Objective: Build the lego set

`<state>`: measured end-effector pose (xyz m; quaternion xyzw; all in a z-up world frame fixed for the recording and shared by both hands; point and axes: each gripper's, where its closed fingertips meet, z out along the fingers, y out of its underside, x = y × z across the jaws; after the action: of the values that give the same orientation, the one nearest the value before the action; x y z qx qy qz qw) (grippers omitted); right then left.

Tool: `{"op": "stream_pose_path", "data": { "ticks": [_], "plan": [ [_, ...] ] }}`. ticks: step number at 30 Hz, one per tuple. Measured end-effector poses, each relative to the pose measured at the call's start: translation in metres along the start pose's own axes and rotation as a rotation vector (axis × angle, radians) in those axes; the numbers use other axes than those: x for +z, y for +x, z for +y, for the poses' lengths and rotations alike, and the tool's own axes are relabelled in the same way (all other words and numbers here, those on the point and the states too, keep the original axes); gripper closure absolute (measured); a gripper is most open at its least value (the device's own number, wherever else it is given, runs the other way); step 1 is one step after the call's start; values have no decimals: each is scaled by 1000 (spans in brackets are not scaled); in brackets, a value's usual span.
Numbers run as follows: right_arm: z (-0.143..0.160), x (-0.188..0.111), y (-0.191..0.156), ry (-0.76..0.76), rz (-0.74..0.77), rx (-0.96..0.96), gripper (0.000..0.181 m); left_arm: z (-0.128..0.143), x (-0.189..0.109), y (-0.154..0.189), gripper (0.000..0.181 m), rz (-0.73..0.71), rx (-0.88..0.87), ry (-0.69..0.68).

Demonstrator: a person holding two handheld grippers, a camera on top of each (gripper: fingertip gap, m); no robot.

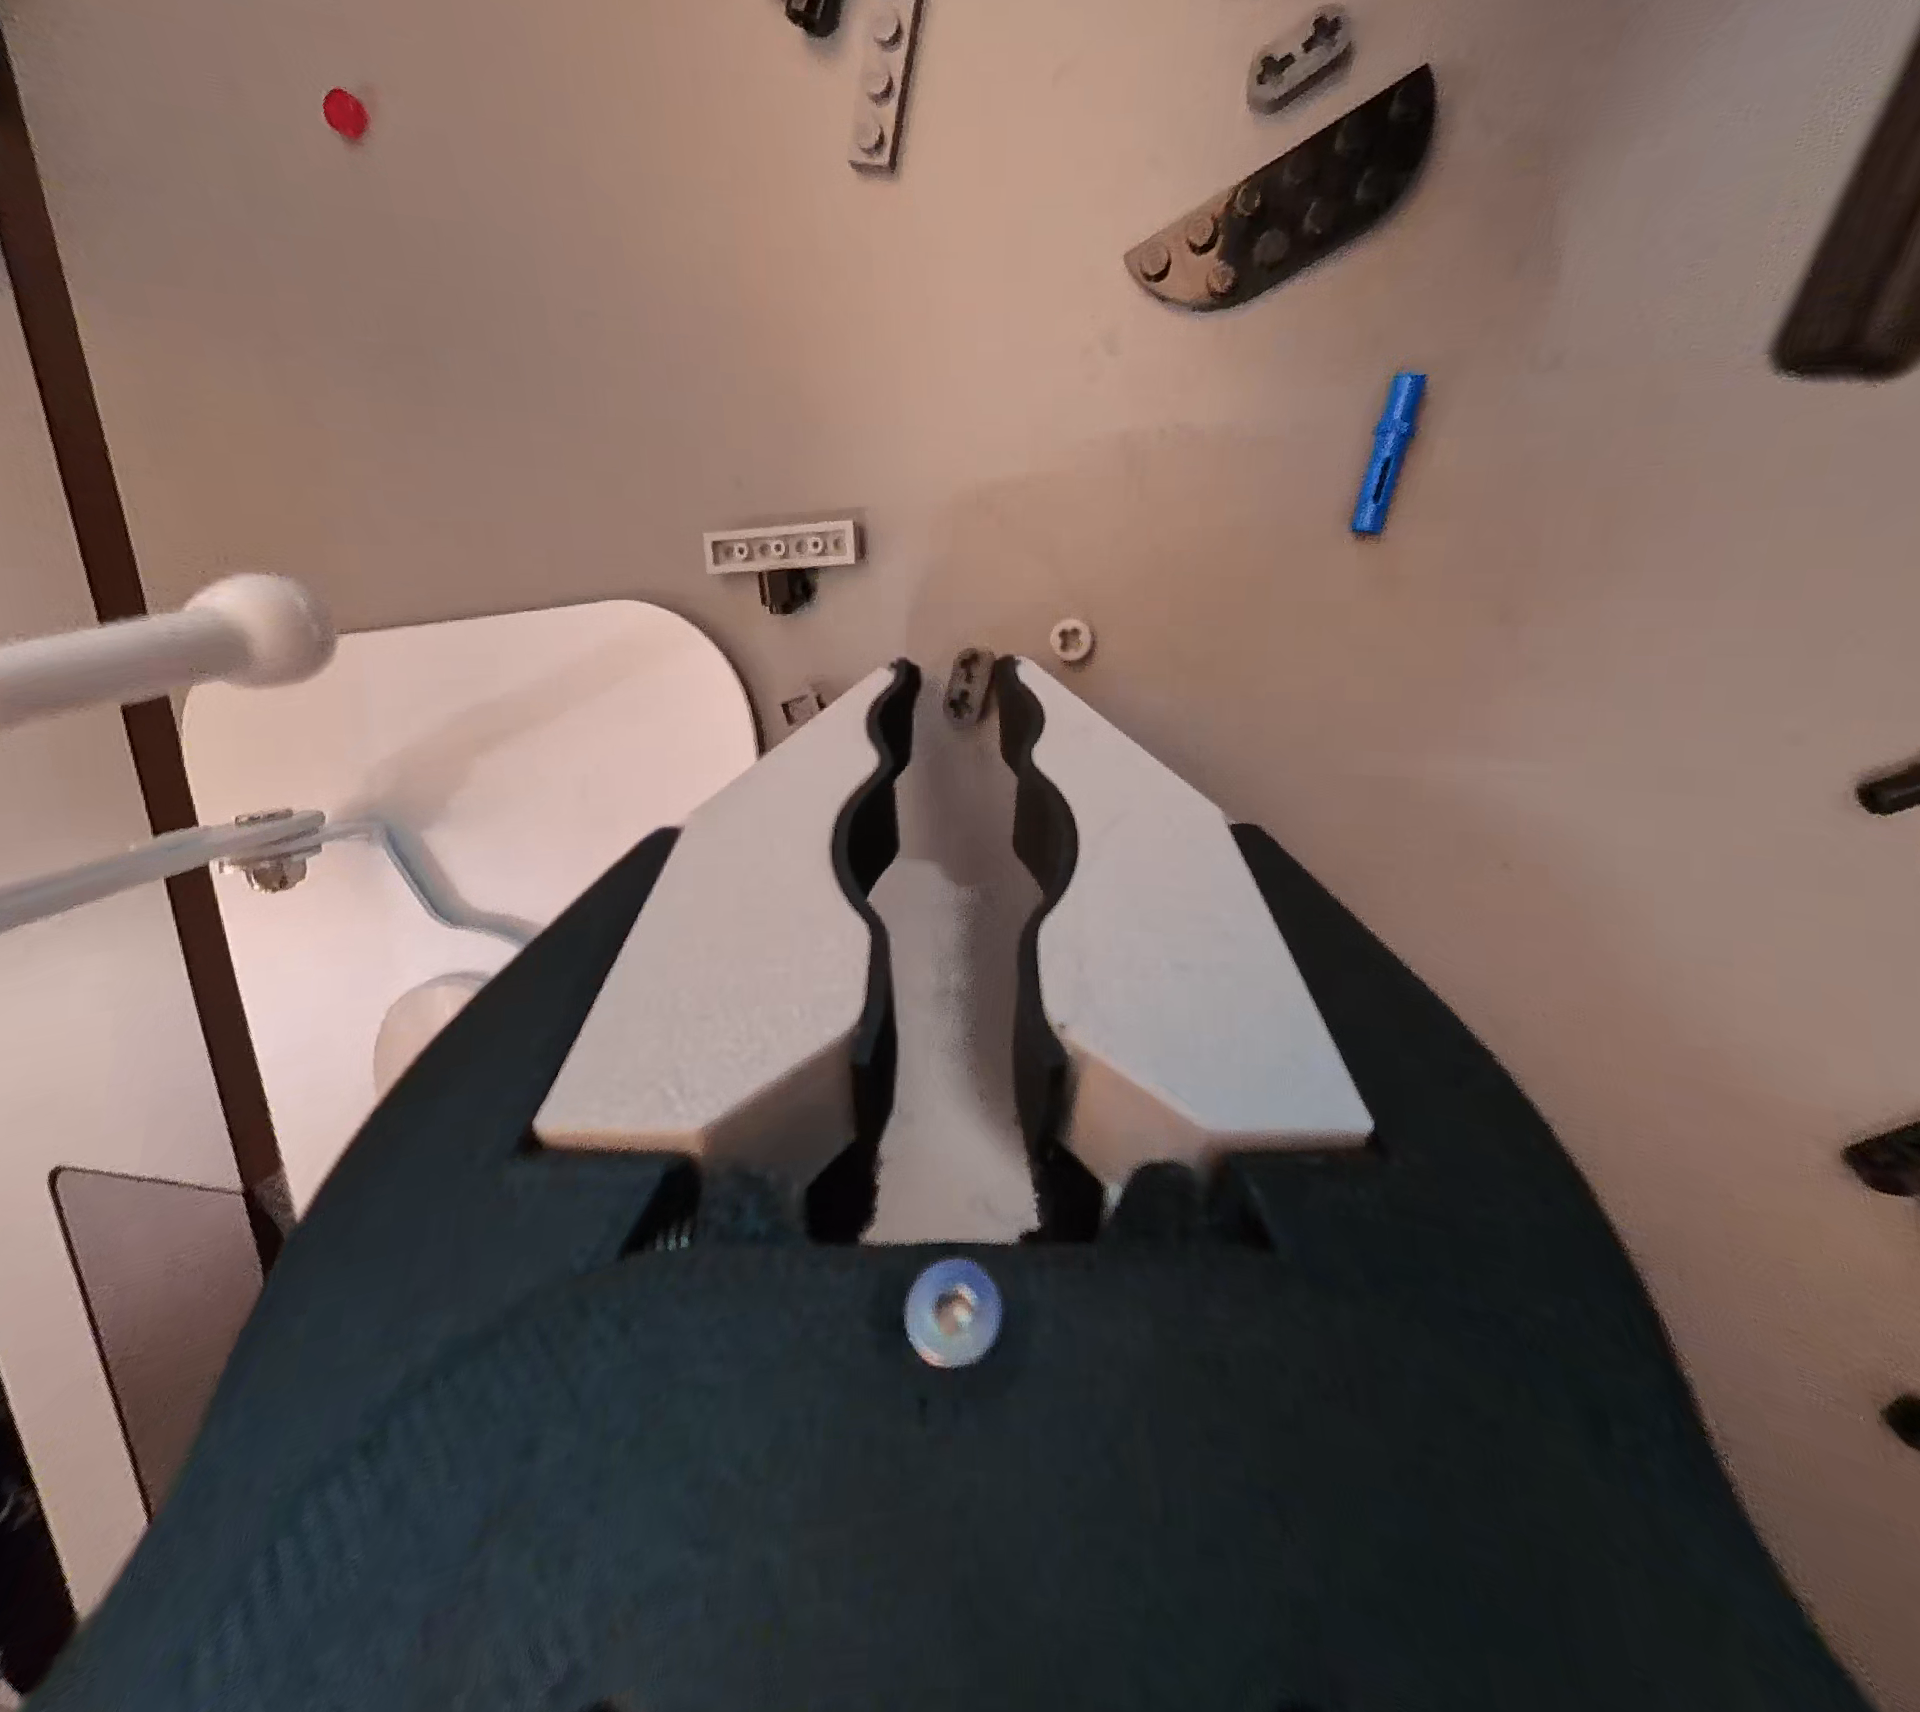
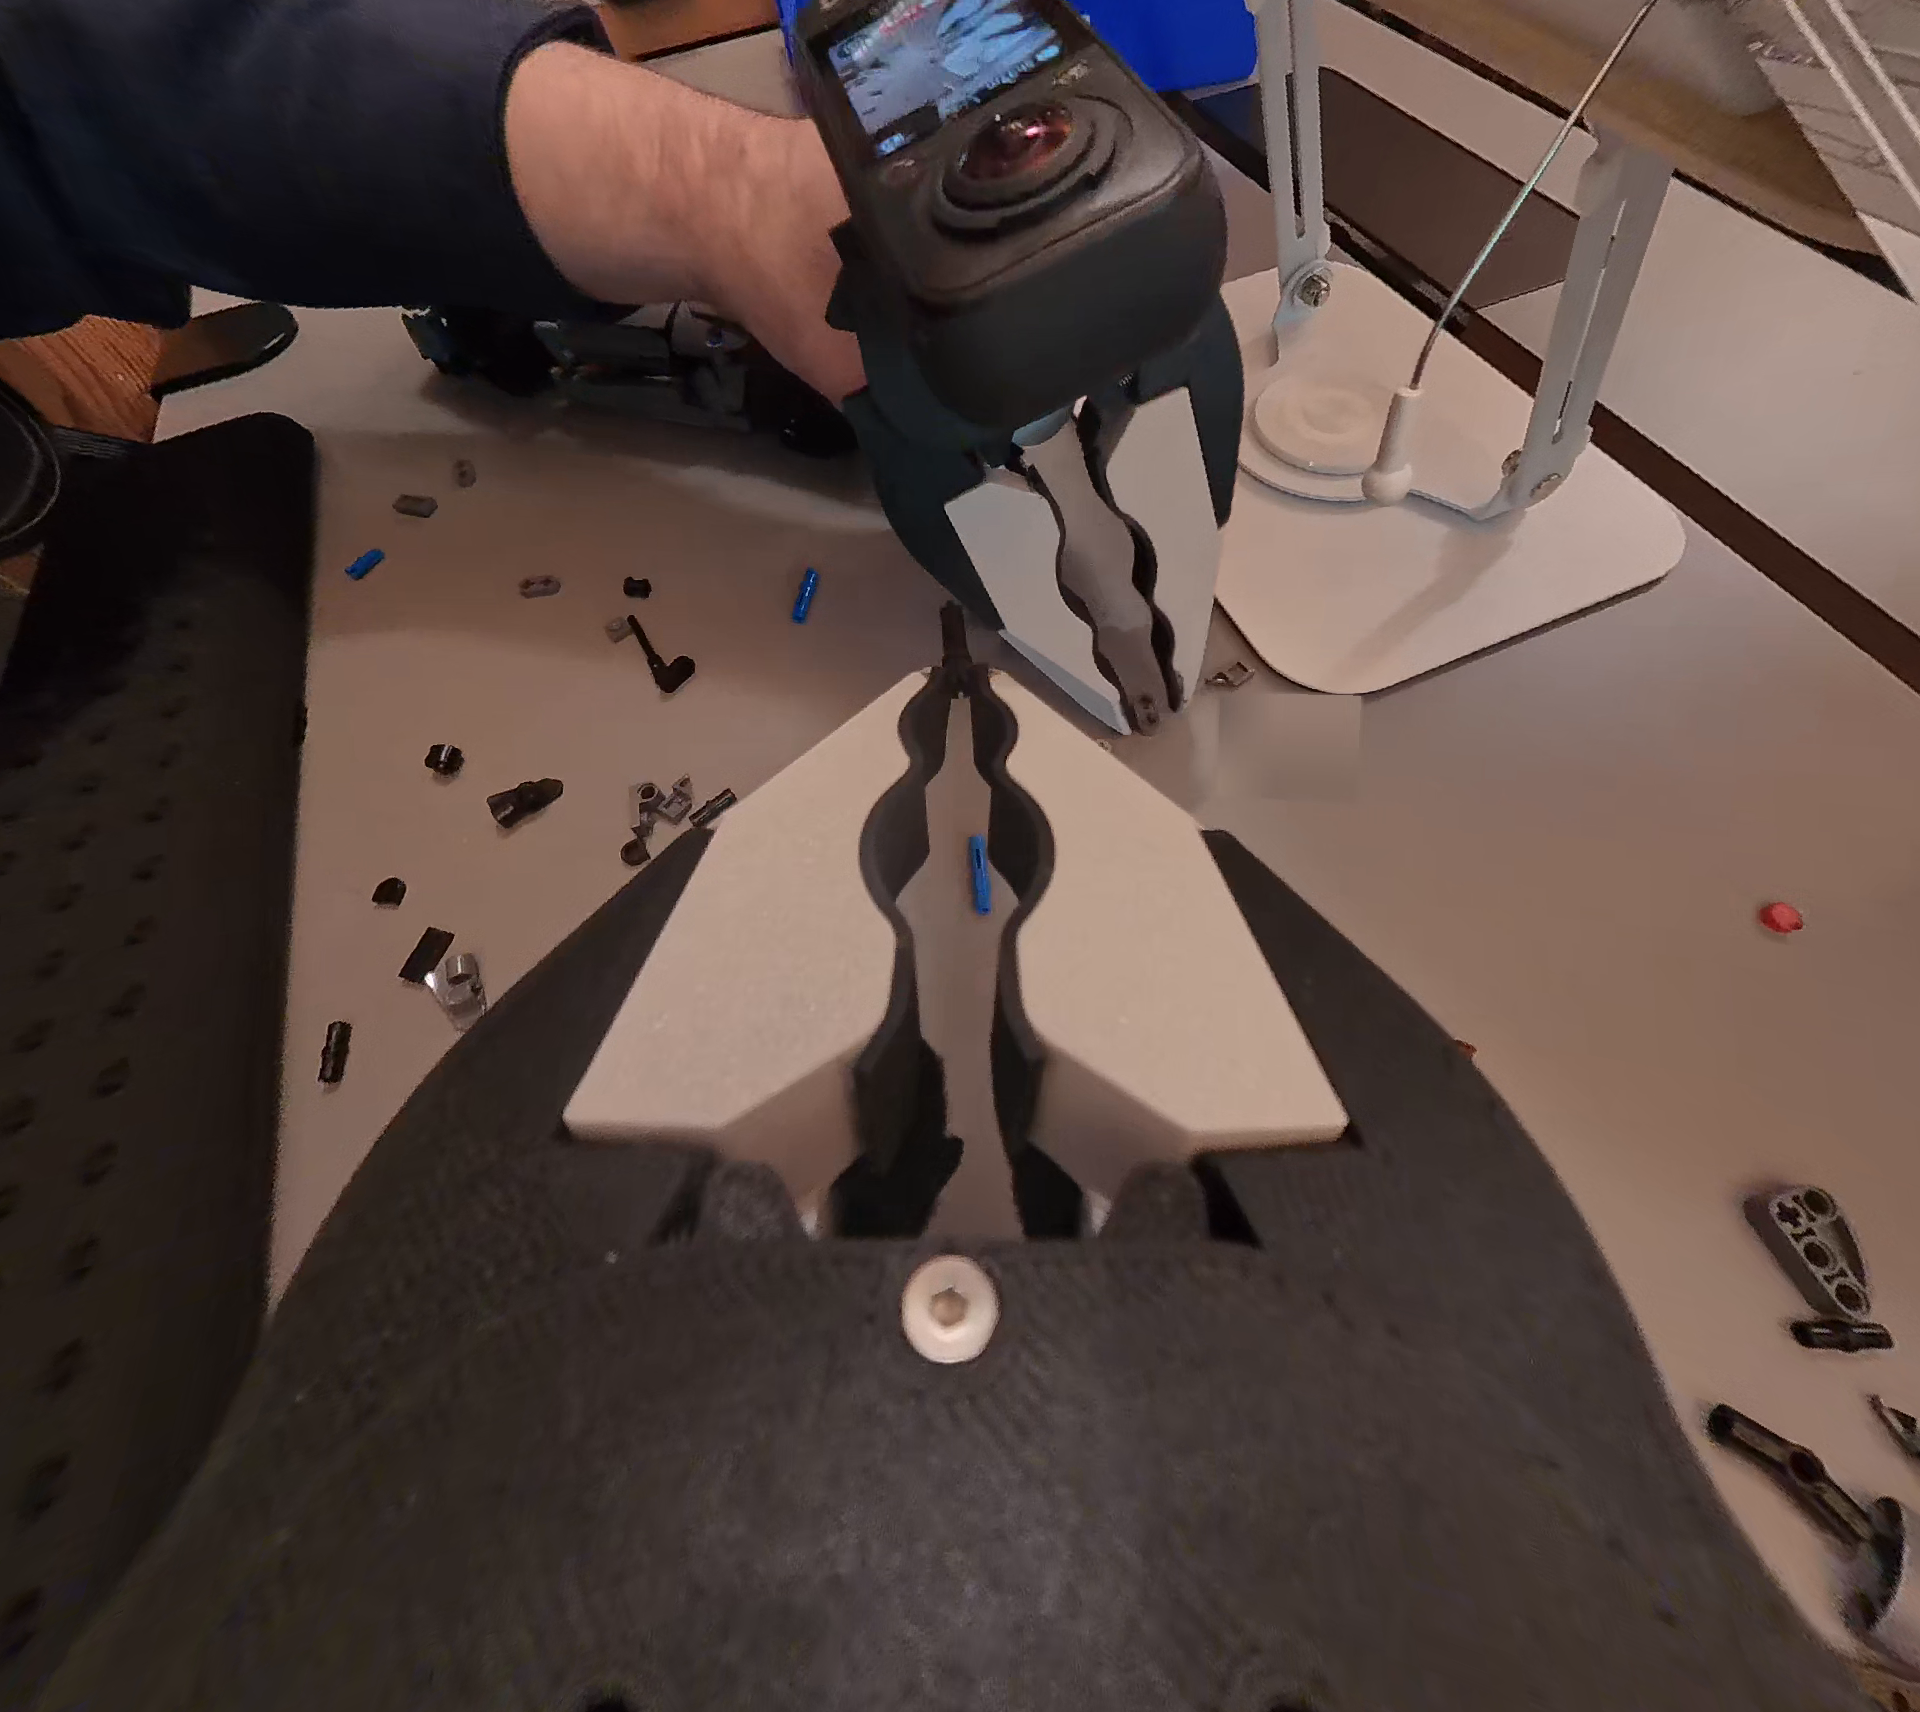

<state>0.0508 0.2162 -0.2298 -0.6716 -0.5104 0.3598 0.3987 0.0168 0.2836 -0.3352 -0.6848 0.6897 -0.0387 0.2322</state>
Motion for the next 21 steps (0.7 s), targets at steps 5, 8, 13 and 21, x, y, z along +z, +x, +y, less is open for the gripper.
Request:
{"op": "stream_pose_path", "data": {
  "ticks": [5,8,13,21],
  "plan": [
    [-2,-3,1,14,0,4,180,-1,2,2,176,39,8,-4],
    [-4,-5,0,22,-3,6,180,-1,1,2,177,35,-14,9],
    [-3,-3,-1,15,-6,3,180,-8,-20,7,177,17,-119,99],
    [-23,0,-20,101,-53,-6,180,-45,-131,27,177,-99,-229,637]
  ]
}}
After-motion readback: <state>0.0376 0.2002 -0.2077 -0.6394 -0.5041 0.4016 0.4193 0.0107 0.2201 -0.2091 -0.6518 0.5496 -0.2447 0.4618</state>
